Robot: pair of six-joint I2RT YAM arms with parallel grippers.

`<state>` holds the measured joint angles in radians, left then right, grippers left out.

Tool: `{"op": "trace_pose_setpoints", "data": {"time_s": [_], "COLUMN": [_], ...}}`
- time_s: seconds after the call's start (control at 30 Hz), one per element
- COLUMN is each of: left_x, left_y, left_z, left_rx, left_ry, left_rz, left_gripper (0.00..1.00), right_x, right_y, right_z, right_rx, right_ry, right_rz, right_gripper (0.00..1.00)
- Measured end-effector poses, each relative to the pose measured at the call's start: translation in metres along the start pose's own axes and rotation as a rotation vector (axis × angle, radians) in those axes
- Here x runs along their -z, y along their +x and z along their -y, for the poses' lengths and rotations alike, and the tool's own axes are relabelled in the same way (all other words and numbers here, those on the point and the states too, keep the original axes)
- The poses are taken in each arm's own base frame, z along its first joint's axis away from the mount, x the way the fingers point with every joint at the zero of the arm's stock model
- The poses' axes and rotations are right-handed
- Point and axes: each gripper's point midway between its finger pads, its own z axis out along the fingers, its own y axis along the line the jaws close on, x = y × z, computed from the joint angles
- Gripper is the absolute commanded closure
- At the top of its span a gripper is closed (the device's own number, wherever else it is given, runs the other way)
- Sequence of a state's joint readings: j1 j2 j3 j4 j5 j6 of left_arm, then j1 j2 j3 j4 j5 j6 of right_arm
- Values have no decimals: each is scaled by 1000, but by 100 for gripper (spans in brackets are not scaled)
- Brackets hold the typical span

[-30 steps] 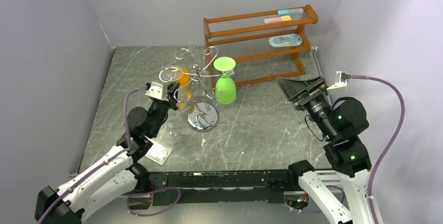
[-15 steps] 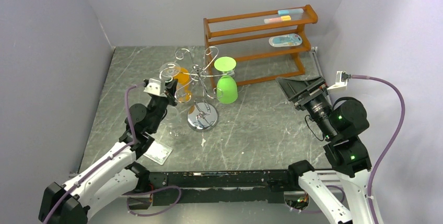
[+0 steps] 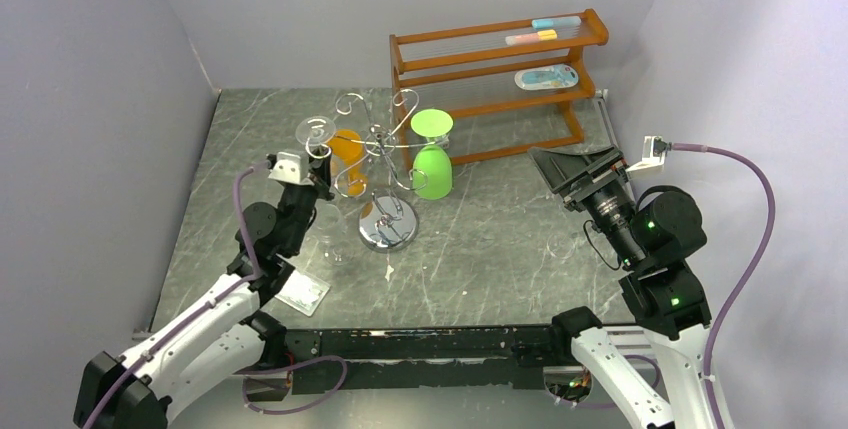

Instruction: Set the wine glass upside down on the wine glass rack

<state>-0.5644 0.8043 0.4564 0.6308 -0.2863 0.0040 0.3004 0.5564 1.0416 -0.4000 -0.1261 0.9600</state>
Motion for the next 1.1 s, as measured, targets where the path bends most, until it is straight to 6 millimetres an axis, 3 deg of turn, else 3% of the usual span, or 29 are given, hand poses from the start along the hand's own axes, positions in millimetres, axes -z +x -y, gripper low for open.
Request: {"op": "trace_pose_setpoints", "data": {"time_s": [0.23, 0.57, 0.73, 0.87, 1.1], "left_x": [10, 17, 18, 18, 24], "left_y": [-11, -7, 2, 2, 8], "left_z": [-8, -2, 4, 5, 3], "left_rx": [12, 28, 36, 51, 72], "left_ry": [-26, 15, 48, 50, 44], "left_rz": [40, 41, 13, 11, 8], "left_gripper": [95, 92, 84, 72, 62], "right_x": [0, 0, 0, 0, 0], "right_y": [0, 0, 0, 0, 0], "right_z": [0, 0, 0, 0, 0], "right_rx": [0, 0, -1, -1, -2], "right_ry": [0, 0, 0, 0, 0], "right_rz": [0, -1, 0, -1, -1], "right_gripper": [20, 20, 20, 20, 20]}}
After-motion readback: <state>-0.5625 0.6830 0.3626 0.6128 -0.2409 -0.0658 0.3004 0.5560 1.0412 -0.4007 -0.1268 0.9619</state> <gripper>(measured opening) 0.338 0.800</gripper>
